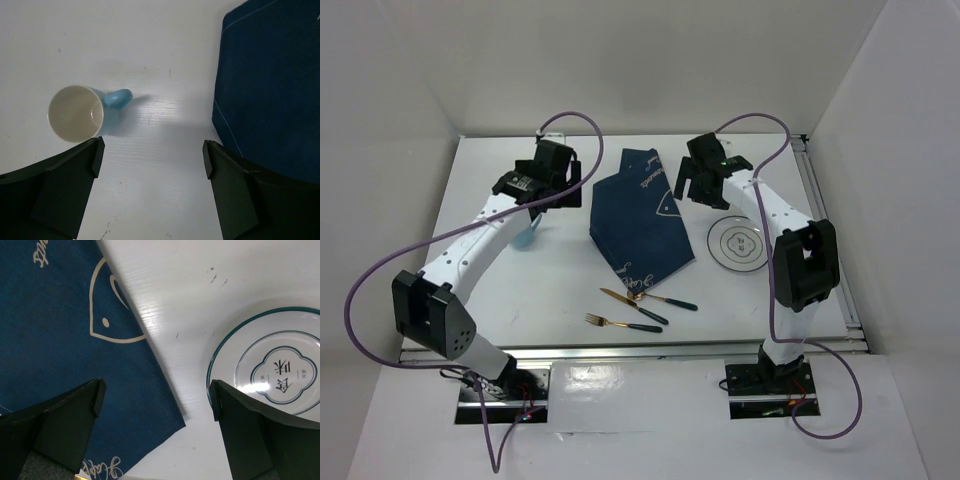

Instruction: Set the dinner table for one person

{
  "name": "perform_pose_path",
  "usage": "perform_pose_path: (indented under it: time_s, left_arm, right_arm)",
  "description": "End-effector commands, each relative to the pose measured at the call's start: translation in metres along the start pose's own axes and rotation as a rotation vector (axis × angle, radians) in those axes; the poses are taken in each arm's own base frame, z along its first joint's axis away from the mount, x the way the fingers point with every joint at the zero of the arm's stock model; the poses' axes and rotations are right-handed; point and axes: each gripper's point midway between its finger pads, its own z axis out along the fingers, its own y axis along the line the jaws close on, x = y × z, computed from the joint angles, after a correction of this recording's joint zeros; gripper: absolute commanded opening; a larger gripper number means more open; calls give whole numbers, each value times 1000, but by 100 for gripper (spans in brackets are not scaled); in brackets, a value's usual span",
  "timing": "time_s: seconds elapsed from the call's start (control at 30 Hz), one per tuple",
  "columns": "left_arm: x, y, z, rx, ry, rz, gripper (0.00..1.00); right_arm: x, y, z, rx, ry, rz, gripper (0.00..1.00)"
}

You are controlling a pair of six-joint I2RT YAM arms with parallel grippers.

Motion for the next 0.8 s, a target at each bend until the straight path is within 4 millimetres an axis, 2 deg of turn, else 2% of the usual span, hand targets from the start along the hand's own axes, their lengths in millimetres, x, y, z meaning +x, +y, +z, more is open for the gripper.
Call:
perform_pose_path:
  time_s: [0.0,0.2,0.23,0.37,0.4,0.43,0.47,0.53,0.57,0.67,0.7,0.73,0.77]
  left_arm:
    - [-3,-12,-5,61,26,-8,99]
    - [-21,-15,-21,105,-22,-44,99]
    - [-27,-11,-25,102,-38,-59,99]
    - [-36,0,-29,95,-58,-108,99]
    - [-38,0,-33,108,-65,-125,99]
    - [-42,10,-33,90,-74,-163,99]
    - [-42,12,-32,95,-69,-180,99]
    - [-39,19,-34,115,-51,-211,99]
    - [-36,26,-29,105,-37,-236,99]
    - [-27,38,-25,112,-10,-263,99]
    - [-27,40,-25,115,-7,-279,99]
    - [-25,42,-25,118,-1,-285,99]
    - [-21,46,-22,114,10,-292,99]
  right_arm:
    - [-6,6,-17,-45,-26,0,99]
    - [1,19,-28,-51,-62,-124,99]
    - [6,30,-35,-75,-67,-155,99]
    - [27,53,-44,-119,-95,-278,98]
    - [39,56,-46,-142,-81,-315,97]
    - [55,66,-50,-163,-67,-381,95]
    - [60,77,-56,-203,-84,-410,93]
    - [84,84,-59,-220,-80,-505,92]
    - [100,97,-68,-259,-84,-563,92]
    - [130,112,-72,-302,-76,-662,91]
    - [141,112,-67,-304,-51,-682,89]
    - [144,112,-64,-298,-43,-687,89]
    - [157,119,-66,-321,-26,-713,88]
